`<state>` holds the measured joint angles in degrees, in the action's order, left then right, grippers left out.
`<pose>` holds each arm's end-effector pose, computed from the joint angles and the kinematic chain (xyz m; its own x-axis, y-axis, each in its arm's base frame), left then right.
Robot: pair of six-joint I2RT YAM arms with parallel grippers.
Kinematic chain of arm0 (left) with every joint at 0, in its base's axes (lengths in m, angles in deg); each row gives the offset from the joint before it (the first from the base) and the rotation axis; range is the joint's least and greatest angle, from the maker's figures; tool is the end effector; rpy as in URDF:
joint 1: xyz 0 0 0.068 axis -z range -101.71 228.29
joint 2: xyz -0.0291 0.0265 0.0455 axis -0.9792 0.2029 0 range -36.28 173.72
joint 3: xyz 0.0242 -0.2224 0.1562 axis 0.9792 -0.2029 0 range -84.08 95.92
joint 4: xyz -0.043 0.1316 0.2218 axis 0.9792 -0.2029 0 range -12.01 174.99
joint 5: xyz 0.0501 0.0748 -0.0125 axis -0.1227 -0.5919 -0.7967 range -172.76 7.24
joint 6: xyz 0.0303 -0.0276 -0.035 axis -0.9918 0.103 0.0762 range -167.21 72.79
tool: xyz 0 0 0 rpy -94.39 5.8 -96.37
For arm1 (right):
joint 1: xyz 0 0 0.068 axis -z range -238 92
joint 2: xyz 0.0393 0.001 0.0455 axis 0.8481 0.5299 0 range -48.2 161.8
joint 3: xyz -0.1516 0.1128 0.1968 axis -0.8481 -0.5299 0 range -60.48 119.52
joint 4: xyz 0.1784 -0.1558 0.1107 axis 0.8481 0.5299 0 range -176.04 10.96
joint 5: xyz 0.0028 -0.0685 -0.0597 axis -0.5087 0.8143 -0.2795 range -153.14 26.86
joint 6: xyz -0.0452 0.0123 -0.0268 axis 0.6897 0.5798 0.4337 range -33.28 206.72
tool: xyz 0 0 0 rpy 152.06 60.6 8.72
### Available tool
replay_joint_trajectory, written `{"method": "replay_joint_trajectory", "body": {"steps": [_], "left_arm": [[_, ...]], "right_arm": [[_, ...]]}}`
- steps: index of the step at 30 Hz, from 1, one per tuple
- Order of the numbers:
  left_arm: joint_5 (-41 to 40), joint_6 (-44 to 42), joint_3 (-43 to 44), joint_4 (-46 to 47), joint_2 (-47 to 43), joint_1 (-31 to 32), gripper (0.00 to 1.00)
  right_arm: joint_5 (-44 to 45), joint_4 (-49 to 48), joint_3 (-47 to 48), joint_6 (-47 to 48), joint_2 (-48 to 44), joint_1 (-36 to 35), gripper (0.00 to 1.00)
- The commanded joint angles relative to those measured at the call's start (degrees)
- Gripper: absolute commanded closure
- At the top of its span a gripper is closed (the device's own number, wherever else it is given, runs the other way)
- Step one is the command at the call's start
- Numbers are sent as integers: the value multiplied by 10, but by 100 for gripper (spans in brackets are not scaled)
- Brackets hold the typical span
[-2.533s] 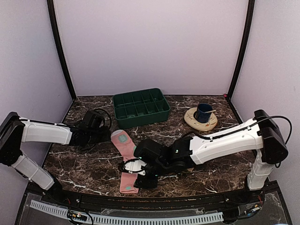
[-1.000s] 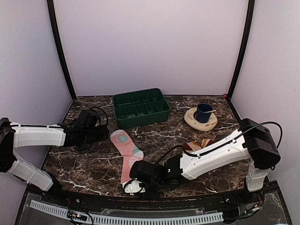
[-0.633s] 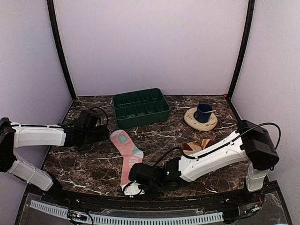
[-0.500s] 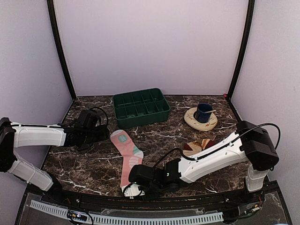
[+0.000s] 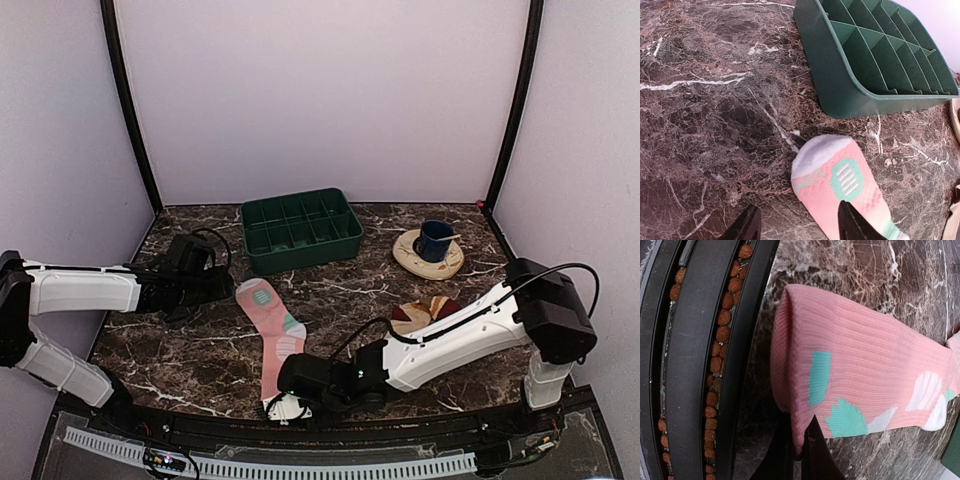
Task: Roll the socks
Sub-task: Pick up the sock from the center of the board.
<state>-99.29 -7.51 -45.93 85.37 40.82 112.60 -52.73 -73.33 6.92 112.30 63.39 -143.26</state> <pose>0.2319 -0.1459 0.1961 -0.6239 -0.3156 -0.7149 -0.0546 0.9302 -0.3630 0.0391 0.3922 0.1398 0.3572 -0.8306 -0.4271 -0.9066 -0.1984 -0.3724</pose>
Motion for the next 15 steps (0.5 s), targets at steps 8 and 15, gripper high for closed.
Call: {"method": "replay_joint_trajectory", "body": {"steps": [8, 15], "left_arm": [[40, -19, -13, 14, -11, 5, 45], [57, -28, -13, 22, -5, 29, 45]], "right_arm": [[-57, 142, 66, -87, -60, -7, 100], [-62, 188, 95, -130, -103, -7, 100]]}}
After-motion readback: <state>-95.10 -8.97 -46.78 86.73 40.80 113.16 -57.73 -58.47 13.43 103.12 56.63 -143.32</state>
